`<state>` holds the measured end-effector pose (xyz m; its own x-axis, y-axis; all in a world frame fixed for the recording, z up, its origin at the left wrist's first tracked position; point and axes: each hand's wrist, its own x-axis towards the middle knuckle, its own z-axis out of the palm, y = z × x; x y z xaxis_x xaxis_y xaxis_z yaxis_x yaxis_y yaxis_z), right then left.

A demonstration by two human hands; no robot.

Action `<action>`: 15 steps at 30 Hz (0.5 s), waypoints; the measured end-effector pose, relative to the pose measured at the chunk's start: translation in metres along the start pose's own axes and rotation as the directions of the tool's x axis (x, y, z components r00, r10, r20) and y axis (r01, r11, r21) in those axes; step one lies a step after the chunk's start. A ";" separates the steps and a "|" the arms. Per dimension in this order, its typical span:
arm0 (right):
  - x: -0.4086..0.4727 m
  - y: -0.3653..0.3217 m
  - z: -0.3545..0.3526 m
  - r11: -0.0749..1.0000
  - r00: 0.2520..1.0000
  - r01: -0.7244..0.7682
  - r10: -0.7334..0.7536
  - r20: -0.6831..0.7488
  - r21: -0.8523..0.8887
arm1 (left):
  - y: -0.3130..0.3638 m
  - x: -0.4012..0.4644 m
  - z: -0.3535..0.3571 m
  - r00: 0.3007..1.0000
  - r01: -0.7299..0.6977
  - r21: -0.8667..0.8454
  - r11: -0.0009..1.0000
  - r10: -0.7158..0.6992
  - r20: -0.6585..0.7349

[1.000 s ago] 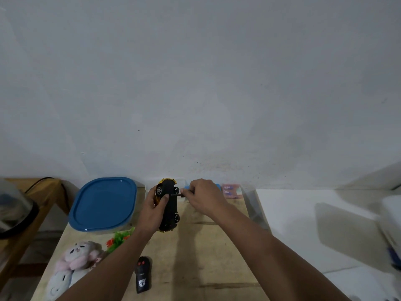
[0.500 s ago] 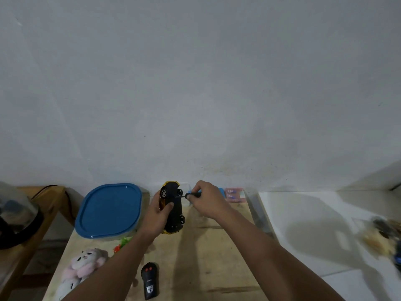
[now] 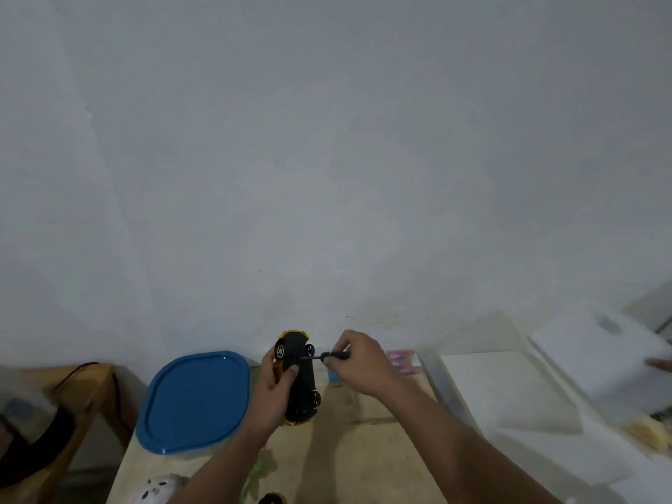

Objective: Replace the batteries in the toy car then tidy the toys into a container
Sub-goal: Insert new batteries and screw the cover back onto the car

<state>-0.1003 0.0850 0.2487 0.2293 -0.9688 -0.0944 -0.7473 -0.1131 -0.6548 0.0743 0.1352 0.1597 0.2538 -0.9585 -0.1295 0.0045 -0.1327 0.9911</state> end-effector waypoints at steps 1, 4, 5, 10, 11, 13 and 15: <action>0.000 -0.003 -0.001 0.999 1.000 0.016 -0.017 -0.014 -0.030 | 0.001 0.000 -0.003 1.000 0.014 -0.004 1.000 -0.014 -0.001; -0.002 -0.017 -0.001 0.997 0.999 0.049 -0.049 0.007 -0.060 | 0.010 -0.002 -0.012 1.000 0.002 -0.010 1.000 -0.002 0.021; -0.002 -0.022 -0.002 0.998 0.999 0.049 -0.049 0.014 -0.024 | 0.013 -0.002 -0.015 1.000 -0.007 -0.015 1.000 0.007 0.017; 0.003 -0.044 -0.007 0.996 0.996 0.070 -0.073 -0.045 -0.051 | 0.030 0.000 -0.027 1.000 -0.029 -0.044 0.999 0.029 0.001; 0.003 -0.047 -0.008 0.996 0.996 0.079 -0.081 -0.043 -0.039 | 0.030 0.003 -0.030 0.999 -0.034 -0.049 0.998 0.034 -0.001; 0.004 -0.052 -0.008 0.996 0.996 0.083 -0.082 -0.021 0.037 | 0.031 0.005 -0.033 0.999 -0.041 -0.068 0.997 0.041 0.000; 0.005 -0.057 -0.009 0.996 0.996 0.085 -0.084 -0.037 0.025 | 0.031 0.004 -0.036 0.999 -0.045 -0.080 0.996 0.046 0.004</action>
<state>-0.0617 0.0843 0.2920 0.2679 -0.9634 -0.0116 -0.7092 -0.1890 -0.6792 0.1105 0.1358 0.1913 0.2501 -0.9646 -0.0841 0.0706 -0.0684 0.9952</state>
